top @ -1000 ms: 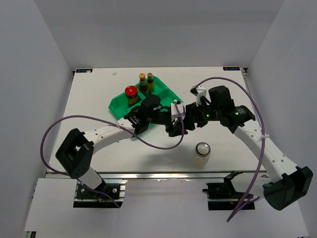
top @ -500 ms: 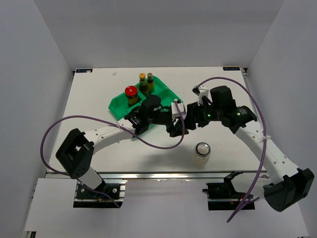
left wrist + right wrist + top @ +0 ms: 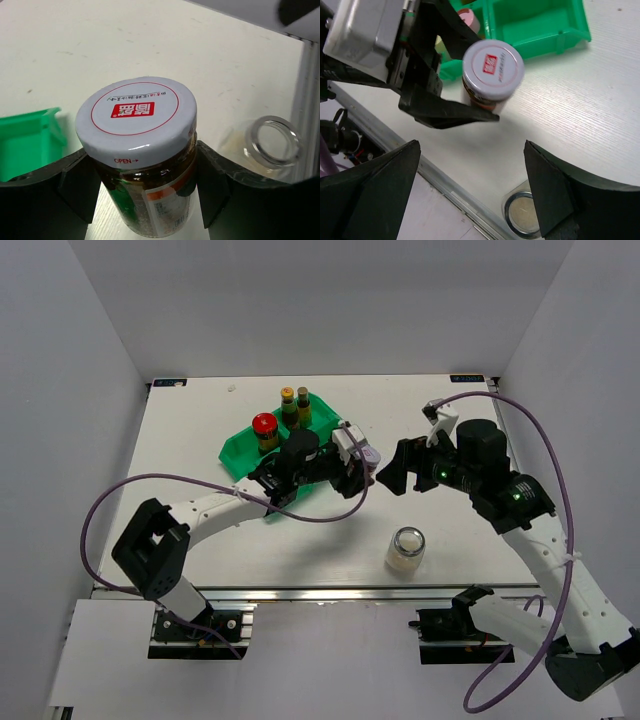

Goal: Organize the condiment bottles

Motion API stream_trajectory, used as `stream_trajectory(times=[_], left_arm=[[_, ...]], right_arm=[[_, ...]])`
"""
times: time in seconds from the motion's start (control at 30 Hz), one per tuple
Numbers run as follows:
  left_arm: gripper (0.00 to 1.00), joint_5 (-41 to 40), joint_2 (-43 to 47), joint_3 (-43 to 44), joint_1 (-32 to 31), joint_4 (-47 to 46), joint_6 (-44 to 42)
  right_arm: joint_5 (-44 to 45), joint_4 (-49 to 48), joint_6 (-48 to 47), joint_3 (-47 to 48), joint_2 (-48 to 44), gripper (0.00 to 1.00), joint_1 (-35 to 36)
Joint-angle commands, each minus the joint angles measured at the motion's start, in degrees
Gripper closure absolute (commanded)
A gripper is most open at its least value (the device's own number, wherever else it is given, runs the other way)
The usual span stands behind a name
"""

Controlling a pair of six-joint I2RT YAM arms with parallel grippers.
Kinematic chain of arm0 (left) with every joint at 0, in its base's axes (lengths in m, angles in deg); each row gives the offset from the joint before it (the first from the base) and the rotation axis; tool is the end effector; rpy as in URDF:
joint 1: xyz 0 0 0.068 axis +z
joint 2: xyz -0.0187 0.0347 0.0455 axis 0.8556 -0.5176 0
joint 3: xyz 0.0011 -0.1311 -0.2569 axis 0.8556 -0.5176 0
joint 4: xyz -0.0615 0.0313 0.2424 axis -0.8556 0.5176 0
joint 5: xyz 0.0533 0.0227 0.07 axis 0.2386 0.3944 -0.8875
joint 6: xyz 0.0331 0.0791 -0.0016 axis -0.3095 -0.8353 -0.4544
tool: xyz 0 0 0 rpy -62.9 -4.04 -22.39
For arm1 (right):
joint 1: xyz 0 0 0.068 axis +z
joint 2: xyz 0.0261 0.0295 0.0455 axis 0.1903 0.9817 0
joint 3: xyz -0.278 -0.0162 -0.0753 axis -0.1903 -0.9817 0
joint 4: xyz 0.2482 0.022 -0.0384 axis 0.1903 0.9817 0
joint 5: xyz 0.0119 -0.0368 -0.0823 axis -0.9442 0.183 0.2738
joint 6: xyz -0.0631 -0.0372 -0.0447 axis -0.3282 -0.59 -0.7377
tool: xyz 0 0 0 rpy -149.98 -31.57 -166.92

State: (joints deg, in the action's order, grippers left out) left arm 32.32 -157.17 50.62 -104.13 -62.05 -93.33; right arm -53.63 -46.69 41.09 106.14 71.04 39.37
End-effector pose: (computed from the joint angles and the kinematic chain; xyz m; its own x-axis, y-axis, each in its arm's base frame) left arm 0.2567 -0.3008 0.2872 -0.1456 0.2334 -0.9614 0.9267 0.3725 -0.0500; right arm 0.1795 0.1175 0.3903 -0.5080 -0.0043 -0.8613 -0.5447 0.7762 0.3174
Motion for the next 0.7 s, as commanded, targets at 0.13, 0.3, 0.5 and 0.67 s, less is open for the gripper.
stream_trajectory(times=[0.13, 0.3, 0.5, 0.67], left_arm=[[1.0, -16.33, 7.15, -0.85, 8.11, -6.1, 7.71], [1.0, -36.09, 9.61, -3.39, 15.76, -6.36, 9.57], [1.0, -44.21, 10.23, -8.58, 24.72, -10.05, 8.86], [1.0, -48.34, 9.01, -14.8, 32.1, -19.35, 10.98]], right_arm=[[4.58, -3.42, 1.56, -0.4, -0.25, 0.11, -2.73], [4.31, -5.09, 1.82, -2.51, 0.37, 0.11, -5.55], [4.05, -5.62, 2.17, -4.09, 1.25, 0.11, -8.8], [3.35, -6.06, 2.0, -4.44, 1.95, 0.11, -10.73]])
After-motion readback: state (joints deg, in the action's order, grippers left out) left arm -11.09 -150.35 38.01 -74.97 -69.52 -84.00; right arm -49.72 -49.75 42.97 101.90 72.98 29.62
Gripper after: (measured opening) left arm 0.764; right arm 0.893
